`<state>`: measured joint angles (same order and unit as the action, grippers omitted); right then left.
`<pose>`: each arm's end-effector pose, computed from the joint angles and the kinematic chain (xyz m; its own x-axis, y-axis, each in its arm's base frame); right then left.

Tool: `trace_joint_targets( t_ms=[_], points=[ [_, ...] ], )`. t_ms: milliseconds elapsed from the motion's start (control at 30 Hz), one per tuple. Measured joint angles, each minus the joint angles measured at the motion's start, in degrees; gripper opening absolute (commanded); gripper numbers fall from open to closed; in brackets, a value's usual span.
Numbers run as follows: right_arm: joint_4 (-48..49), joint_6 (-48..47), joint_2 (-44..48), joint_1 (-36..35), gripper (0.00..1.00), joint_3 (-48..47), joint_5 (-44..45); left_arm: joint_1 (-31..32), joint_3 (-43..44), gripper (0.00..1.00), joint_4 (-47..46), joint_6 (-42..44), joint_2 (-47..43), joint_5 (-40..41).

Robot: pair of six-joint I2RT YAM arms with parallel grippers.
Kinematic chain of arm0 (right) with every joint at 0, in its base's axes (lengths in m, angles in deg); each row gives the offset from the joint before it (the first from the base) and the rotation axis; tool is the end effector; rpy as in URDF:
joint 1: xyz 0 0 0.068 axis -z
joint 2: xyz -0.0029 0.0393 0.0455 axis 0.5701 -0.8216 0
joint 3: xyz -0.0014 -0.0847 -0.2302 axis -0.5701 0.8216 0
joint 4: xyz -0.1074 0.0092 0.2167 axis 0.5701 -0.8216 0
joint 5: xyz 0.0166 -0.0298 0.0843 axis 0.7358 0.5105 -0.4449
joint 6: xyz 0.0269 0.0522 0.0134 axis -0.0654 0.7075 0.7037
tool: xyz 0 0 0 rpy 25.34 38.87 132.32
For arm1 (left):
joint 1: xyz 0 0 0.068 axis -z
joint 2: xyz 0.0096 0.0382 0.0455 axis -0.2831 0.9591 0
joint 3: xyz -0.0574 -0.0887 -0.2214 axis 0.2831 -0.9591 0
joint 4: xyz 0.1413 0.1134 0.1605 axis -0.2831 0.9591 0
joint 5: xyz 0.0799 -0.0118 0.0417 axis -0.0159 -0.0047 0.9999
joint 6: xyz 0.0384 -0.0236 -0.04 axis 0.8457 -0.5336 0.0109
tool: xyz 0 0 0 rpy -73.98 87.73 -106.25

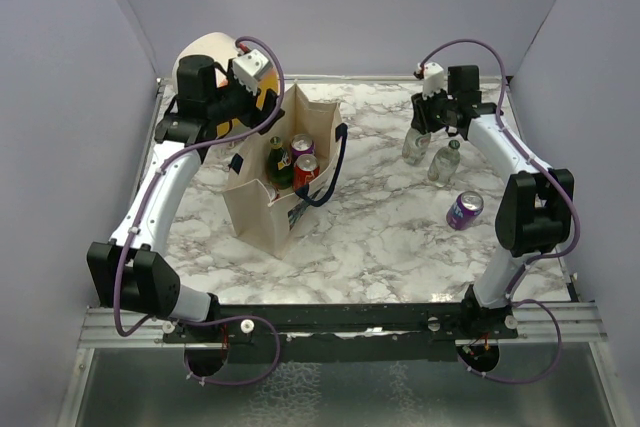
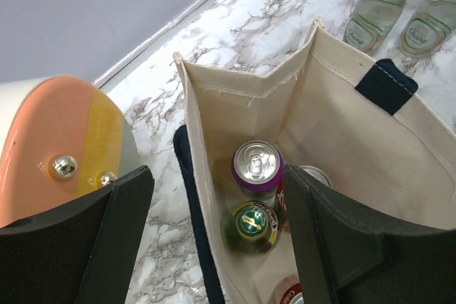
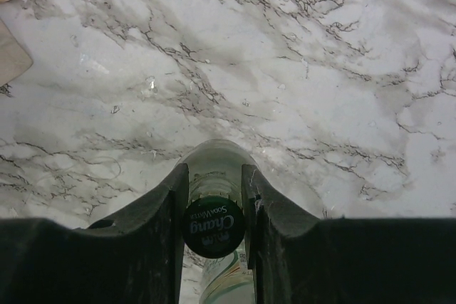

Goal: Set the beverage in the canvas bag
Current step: Pick up the drink from the center of the board.

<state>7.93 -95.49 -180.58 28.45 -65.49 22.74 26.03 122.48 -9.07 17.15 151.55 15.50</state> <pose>0.3844 0.0544 0.2458 -0.5741 -0.3355 -0.7469 -0.4782 0.8779 -0.0268 0.3063 -0.0766 0.3688 -0.1520 0.2346 -0.9601 0.7089 0.7028 0.0595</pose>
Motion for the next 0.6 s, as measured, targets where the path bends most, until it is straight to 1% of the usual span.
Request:
trace_joint_targets(
  t_ms=[267,433,600],
  points=[
    [-6.6,0.0,0.0,0.0,0.01,-3.0,-2.7,2.6,0.0,0.75,0.0,0.6,0.0,-2.9],
    [-10.3,0.2,0.0,-0.5,0.01,-7.2,-4.0,4.4,-0.5,0.75,0.4,1.7,-0.4,-5.8],
    [-12.8,0.6,0.3,-1.5,0.01,-12.9,-5.5,7.4,-0.5,0.75,4.6,2.0,-1.2,-7.0]
  ],
)
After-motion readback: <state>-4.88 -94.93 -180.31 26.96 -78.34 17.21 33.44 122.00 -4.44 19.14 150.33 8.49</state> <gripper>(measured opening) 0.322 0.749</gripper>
